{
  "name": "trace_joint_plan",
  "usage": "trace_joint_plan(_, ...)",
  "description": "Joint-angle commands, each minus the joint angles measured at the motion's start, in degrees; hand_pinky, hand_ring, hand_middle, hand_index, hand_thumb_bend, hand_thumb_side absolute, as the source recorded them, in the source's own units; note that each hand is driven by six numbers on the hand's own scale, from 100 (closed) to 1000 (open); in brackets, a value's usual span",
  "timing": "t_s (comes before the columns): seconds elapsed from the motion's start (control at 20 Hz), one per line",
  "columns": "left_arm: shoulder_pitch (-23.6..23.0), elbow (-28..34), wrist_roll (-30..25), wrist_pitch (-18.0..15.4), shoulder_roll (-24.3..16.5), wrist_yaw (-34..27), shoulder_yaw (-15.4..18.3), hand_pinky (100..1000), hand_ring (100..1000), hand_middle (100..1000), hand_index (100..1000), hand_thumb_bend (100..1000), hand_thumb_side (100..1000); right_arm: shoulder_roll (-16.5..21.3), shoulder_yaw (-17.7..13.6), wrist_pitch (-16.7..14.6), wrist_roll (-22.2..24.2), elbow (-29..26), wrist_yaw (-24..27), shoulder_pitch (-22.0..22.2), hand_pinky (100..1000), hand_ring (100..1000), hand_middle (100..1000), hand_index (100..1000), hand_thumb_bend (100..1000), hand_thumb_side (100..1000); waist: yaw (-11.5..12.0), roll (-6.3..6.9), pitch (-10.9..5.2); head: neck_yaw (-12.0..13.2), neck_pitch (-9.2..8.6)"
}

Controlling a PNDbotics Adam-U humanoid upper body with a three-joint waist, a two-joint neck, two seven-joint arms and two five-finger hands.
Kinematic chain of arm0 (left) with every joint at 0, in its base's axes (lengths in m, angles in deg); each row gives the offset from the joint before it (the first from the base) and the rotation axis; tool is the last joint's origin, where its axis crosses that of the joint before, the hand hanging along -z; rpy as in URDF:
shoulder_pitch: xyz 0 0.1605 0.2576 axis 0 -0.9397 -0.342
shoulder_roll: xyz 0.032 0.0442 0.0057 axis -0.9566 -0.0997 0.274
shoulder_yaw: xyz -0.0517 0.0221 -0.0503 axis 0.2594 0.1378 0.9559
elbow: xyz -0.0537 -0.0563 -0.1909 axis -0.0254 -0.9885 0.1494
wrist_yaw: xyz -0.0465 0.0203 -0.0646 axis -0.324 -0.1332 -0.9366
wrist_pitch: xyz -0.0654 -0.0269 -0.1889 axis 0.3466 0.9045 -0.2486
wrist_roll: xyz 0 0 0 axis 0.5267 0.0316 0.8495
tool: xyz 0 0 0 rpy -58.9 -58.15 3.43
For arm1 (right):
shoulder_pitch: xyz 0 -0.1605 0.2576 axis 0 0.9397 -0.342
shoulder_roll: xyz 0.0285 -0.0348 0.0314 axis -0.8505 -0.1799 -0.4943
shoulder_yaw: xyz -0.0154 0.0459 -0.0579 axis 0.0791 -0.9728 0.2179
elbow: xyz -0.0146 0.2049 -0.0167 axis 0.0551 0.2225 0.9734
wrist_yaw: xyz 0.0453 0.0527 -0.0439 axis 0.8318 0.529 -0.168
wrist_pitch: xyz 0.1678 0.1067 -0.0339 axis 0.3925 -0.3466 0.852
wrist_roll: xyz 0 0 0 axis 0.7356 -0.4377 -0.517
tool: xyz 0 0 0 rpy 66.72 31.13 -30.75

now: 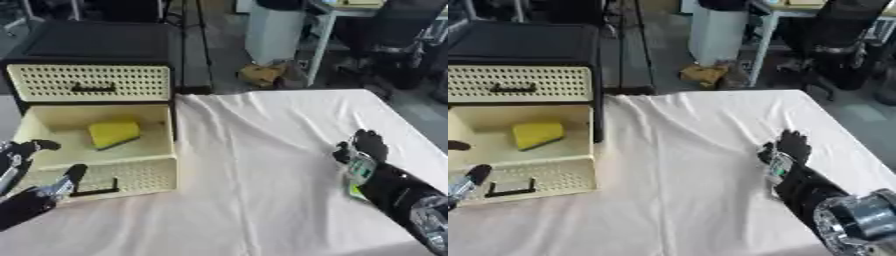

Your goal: Pick up objects from table and place into drawer.

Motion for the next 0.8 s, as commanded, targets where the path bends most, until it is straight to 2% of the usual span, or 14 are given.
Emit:
trace_joint_plan(0.05,0.40,1.36,-0.18,-0.08,-0.96,0.06,0.61,100,100,100,783,489,1000,2.49,0.34,0.51,0.09,-0.32,0.73,-0.50,844,963,865,870,100,305,-0.10,0.23,-0.59,-0.21,0.47)
trace_joint_plan(0.15,0.38,1.36,-0.18,-0.12,-0.97,0.07,0.61,100,100,100,783,488,1000,2.39,0.31,0.64,0.16,-0.32,1.01,-0.30,797,930,856,862,100,249,-0.13,0.27,-0.57,-0.23,0.44)
trace_joint_plan(0.2,0.39,1.37,-0.17,-0.14,-0.95,0.06,0.61,100,100,100,783,488,1000,2.32,0.26,0.74,0.19,-0.32,1.22,-0.17,754,903,848,856,100,191,-0.14,0.31,-0.55,-0.23,0.45)
trace_joint_plan(0.25,0.40,1.39,-0.17,-0.15,-0.93,0.05,0.61,100,100,100,783,488,1000,2.26,0.24,0.83,0.22,-0.32,1.46,-0.05,748,899,847,855,100,184,-0.13,0.33,-0.54,-0.23,0.45)
trace_joint_plan(0.3,0.40,1.39,-0.16,-0.16,-0.92,0.05,0.61,100,100,100,783,488,1000,2.21,0.25,0.88,0.25,-0.32,1.66,0.04,681,858,836,841,100,117,-0.13,0.36,-0.52,-0.22,0.44)
trace_joint_plan(0.35,0.38,1.38,-0.17,-0.17,-0.91,0.05,0.61,100,100,100,783,488,1000,2.11,0.23,0.96,0.35,-0.32,1.89,0.18,673,852,834,839,100,107,-0.12,0.40,-0.50,-0.22,0.42)
trace_joint_plan(0.55,0.35,1.36,-0.17,-0.21,-0.89,0.06,0.61,100,100,100,783,487,1000,1.81,0.30,1.07,0.86,-0.32,2.63,0.59,527,705,780,789,100,100,-0.13,0.53,-0.45,-0.23,0.42)
trace_joint_plan(0.8,0.31,1.33,-0.21,-0.35,-0.90,0.03,0.59,100,100,100,783,484,1000,1.35,0.36,1.07,0.49,-0.32,2.99,0.89,376,574,721,730,100,100,-0.23,0.63,-0.48,-0.28,0.32)
